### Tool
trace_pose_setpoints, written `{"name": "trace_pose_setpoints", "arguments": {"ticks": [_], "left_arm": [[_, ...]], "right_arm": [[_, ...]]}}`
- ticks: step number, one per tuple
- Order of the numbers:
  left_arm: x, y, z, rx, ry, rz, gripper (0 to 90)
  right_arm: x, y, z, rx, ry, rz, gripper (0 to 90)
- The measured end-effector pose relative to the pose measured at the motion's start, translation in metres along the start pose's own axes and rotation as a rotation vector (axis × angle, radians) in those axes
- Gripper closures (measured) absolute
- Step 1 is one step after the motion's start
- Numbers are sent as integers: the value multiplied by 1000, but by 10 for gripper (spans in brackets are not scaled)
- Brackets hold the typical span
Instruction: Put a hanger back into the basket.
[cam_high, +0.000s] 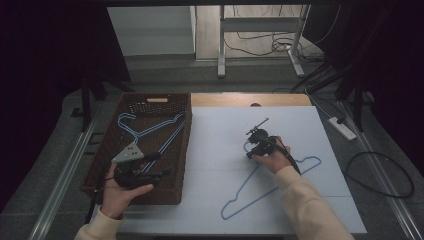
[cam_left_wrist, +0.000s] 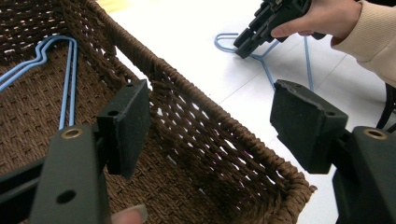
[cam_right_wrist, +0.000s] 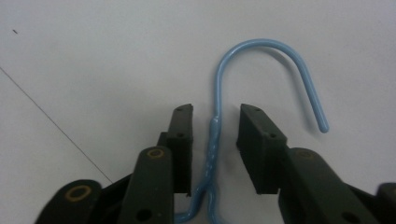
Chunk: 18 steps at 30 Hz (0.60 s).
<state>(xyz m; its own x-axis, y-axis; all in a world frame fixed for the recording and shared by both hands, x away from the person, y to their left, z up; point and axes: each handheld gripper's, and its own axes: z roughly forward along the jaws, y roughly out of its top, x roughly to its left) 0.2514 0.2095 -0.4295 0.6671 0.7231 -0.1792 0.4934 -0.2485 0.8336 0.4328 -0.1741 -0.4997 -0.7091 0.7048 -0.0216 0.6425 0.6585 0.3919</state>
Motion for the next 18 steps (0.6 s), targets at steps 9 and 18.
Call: {"name": "trace_pose_setpoints", "arguments": {"ticks": [9,18], "left_arm": [[-2,0,0,-1,-2,3,293],[-5,2,-2,-17,-18,-4,296]], "right_arm": [[8,7,1,53,-34,33,862],[4,-1,-4,-41,-16,71,867]]}}
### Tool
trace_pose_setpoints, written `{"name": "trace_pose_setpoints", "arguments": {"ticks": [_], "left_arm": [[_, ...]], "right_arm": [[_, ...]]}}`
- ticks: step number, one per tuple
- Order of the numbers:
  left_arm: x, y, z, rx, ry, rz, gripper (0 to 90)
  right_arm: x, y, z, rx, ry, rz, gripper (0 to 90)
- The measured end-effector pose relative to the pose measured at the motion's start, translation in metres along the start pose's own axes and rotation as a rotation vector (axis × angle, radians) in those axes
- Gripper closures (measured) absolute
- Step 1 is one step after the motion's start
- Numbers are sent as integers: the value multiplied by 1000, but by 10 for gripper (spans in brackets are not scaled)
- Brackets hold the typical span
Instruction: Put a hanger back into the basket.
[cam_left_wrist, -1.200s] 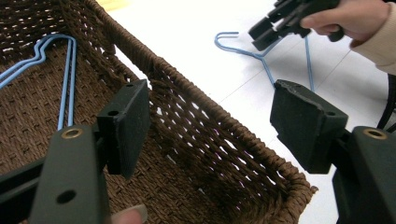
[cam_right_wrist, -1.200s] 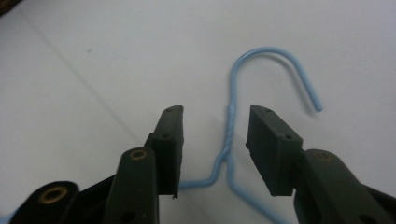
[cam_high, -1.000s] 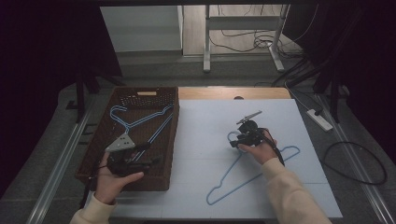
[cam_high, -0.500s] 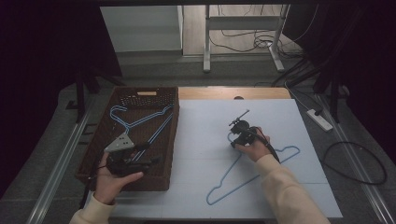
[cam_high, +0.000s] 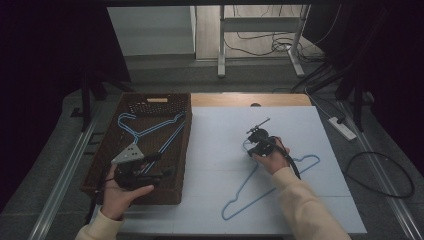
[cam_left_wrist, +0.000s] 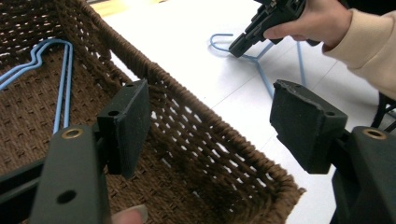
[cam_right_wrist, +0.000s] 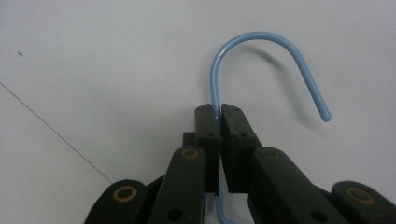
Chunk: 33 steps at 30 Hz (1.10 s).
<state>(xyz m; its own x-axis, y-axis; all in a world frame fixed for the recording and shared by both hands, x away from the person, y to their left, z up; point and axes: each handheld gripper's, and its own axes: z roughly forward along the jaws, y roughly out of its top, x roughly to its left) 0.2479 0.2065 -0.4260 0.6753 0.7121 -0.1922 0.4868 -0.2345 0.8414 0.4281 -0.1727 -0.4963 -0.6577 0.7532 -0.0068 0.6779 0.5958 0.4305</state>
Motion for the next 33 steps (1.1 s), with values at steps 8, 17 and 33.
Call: {"name": "trace_pose_setpoints", "arguments": {"ticks": [8,17,33], "left_arm": [[-25,14,5,-4,-54,22,296],[-39,18,30,52,-78,18,294],[-74,19,90,170,-139,23,292]], "right_arm": [[-2,-8,-18,-116,19,18,868],[2,-15,-34,-183,27,5,868],[10,-22,-45,-247,33,-5,869]]}}
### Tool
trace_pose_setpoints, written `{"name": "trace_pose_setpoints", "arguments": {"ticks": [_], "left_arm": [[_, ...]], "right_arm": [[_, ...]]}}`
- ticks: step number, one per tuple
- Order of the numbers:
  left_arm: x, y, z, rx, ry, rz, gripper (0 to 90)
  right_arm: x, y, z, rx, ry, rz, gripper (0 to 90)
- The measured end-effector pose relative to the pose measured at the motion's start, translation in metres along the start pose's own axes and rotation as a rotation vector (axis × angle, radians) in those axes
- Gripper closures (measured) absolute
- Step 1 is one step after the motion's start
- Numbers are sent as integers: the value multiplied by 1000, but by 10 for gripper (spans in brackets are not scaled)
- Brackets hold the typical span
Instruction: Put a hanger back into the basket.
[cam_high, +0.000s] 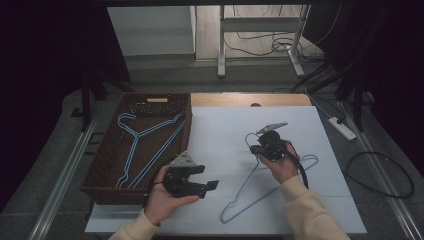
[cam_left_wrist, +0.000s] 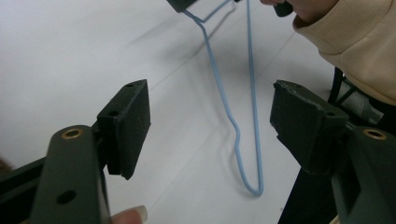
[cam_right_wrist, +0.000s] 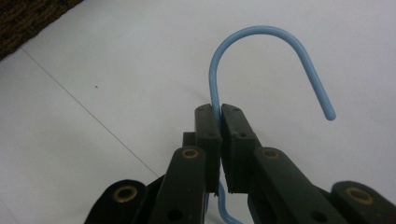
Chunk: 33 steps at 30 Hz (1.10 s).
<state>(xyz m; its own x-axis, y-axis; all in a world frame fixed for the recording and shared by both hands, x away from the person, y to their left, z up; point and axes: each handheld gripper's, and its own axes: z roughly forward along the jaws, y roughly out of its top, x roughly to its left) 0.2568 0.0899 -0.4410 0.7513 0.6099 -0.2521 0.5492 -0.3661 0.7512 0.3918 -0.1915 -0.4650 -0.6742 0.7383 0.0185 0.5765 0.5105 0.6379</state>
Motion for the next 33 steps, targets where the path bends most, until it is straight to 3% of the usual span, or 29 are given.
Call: {"name": "trace_pose_setpoints", "arguments": {"ticks": [11,16,24,33], "left_arm": [[-8,0,36,76,4,2,274],[-12,3,44,79,2,9,269],[-19,1,79,147,-14,23,266],[-14,0,113,186,23,20,280]], "right_arm": [[4,-2,-7,-33,6,-5,869],[5,-3,-9,-39,8,-3,869],[7,-4,-11,-53,12,-7,869],[7,-5,-12,-59,14,-8,869]]}}
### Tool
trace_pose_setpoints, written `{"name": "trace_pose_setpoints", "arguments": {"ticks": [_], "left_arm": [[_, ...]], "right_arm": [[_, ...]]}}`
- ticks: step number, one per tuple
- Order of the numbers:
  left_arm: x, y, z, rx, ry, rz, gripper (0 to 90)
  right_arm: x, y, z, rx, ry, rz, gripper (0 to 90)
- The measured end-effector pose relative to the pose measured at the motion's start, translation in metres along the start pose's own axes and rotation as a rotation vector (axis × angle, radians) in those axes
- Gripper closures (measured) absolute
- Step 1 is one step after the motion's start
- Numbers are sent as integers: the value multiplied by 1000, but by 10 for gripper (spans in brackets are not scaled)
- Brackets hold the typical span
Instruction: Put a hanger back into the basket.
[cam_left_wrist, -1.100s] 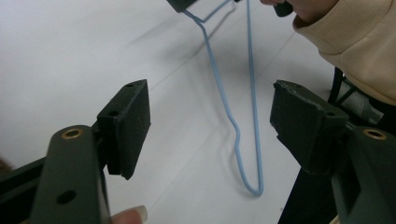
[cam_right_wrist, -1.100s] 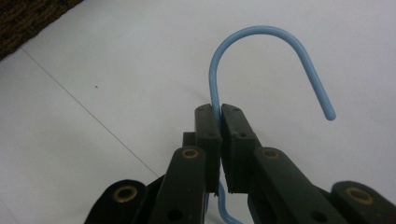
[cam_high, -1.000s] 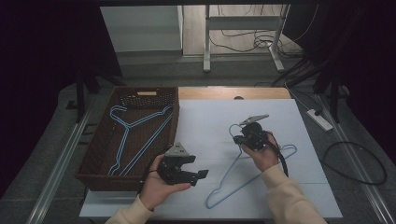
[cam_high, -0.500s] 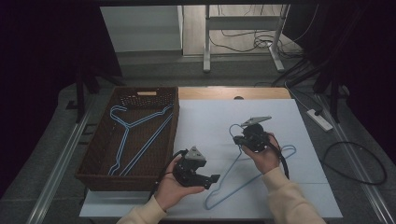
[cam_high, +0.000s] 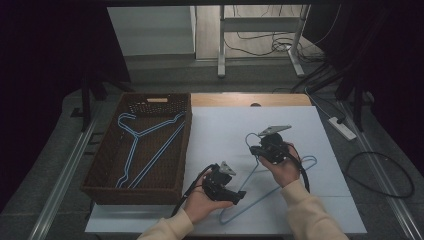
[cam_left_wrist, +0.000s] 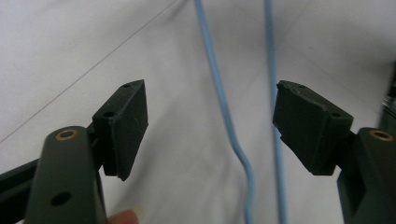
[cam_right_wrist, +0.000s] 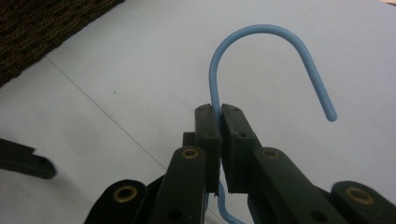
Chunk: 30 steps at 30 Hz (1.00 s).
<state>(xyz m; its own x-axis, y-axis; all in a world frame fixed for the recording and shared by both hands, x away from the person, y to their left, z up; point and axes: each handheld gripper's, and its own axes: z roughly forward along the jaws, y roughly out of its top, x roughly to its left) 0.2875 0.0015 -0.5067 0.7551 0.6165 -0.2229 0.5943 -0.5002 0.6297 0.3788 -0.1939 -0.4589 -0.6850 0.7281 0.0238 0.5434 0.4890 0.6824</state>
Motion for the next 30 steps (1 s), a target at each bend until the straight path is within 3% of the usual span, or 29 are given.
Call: {"name": "trace_pose_setpoints", "arguments": {"ticks": [5,9,12,16,20,24,30], "left_arm": [[3,2,12,9,3,-2,321],[7,3,16,17,10,-17,440],[9,3,15,10,-26,-31,566],[9,4,13,5,-96,-37,800],[10,5,12,13,-94,-53,830],[14,4,5,-21,-78,-88,860],[15,5,-8,-89,-97,-120,862]], "right_arm": [[2,1,0,-5,2,-1,869],[4,2,-2,-17,6,-2,869],[5,2,-4,-27,7,-4,869],[4,3,-7,-41,13,6,869],[3,2,-9,-50,19,6,868],[-1,0,-16,-93,39,19,853],[-4,-15,-42,-200,89,39,577]]}}
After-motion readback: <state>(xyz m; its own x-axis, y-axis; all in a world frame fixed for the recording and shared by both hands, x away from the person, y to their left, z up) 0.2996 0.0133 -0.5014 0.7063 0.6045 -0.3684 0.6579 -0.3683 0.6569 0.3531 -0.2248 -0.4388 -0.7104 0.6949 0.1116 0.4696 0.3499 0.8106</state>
